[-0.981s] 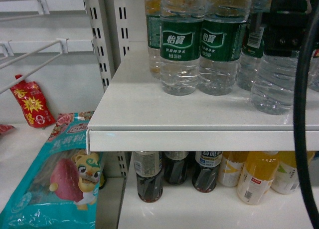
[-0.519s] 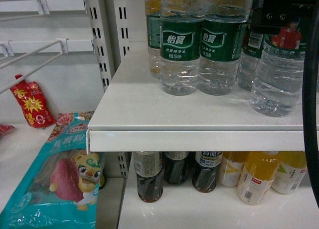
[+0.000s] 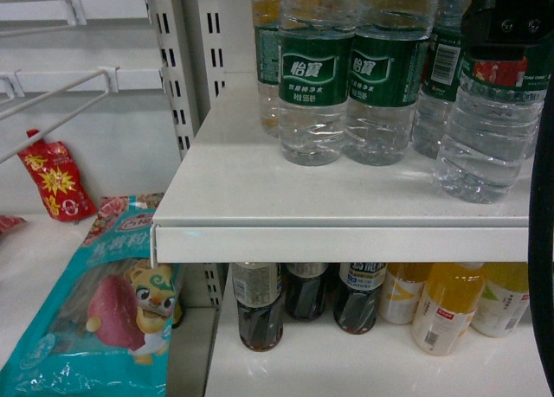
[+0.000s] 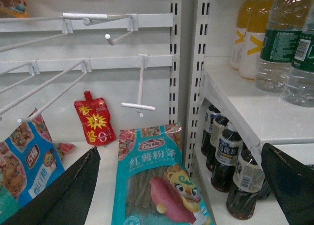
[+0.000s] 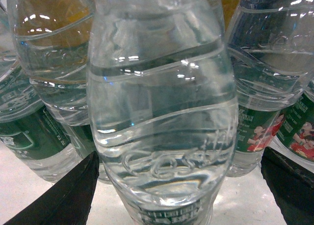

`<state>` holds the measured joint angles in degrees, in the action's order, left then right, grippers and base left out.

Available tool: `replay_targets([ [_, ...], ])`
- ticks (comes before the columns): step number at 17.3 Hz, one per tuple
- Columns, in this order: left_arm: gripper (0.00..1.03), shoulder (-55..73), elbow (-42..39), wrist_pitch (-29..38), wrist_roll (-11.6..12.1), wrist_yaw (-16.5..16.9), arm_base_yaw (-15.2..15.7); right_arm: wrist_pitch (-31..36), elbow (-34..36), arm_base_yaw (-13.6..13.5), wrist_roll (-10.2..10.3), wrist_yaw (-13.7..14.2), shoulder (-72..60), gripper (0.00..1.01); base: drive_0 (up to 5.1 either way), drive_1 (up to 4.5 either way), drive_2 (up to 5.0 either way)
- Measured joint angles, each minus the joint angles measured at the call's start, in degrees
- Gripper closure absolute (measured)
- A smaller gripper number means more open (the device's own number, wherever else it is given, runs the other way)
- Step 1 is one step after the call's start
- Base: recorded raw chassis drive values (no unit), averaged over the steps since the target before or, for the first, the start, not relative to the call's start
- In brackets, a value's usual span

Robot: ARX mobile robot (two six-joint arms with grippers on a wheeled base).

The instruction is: Move water from second to third shelf

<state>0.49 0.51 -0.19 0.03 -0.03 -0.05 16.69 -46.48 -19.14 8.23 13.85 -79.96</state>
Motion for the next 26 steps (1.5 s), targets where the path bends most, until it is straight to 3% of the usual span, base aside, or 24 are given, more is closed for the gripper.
replay_targets([
  [6,0.05,0.0,0.0,0.0,0.0,0.0,0.0,-1.6,6.23,-2.75,-0.57,1.42,8.61,0.03,0.0,0.0,0.0],
  [10,0.05,0.0,0.0,-0.02,0.0,0.0,0.0,-6.16,12.24,-4.35,0.66,4.46,20.59,0.03,0.0,0.0,0.0],
  [11,0.05,0.0,0.0,0.0,0.0,0.0,0.0,2.56,15.98,-4.44,-0.66,6.99,22.64,0.09,0.0,0.0,0.0],
  [12,0.05,0.0,0.0,-0.04,0.0,-0.02,0.0,9.44,21.7,-2.75,-3.93,6.91,27.28,0.22,0.0,0.0,0.0],
  [13,0.05,0.0,0.0,-0.02,0.0,-0.02,0.0,7.76,26.47,-0.26,-5.86,5.88,33.55,0.35,0.0,0.0,0.0],
  [15,0.05,0.0,0.0,-0.02,0.0,0.0,0.0,-1.79,30.21,3.41,-7.23,2.29,45.77,0.61,0.0,0.0,0.0],
  [18,0.05,0.0,0.0,0.0,0.0,0.0,0.0,-1.77,35.08,8.74,-7.85,-2.99,53.94,1.0,0.0,0.0,0.0],
  [21,0.05,0.0,0.0,-0.02,0.0,0.0,0.0,-2.45,38.91,12.28,-8.09,-6.75,58.51,0.99,0.0,0.0,0.0],
  [22,0.05,0.0,0.0,0.0,0.0,0.0,0.0,-3.02,39.58,15.23,-8.11,-10.64,59.91,0.99,0.0,0.0,0.0],
  [23,0.05,0.0,0.0,-0.02,0.0,-0.09,0.0,-3.69,40.81,19.47,-8.09,-12.83,61.11,0.99,0.0,0.0,0.0],
  [26,0.05,0.0,0.0,0.0,0.0,0.0,0.0,-5.18,42.71,19.15,-8.09,-13.81,64.67,0.99,0.0,0.0,0.0],
])
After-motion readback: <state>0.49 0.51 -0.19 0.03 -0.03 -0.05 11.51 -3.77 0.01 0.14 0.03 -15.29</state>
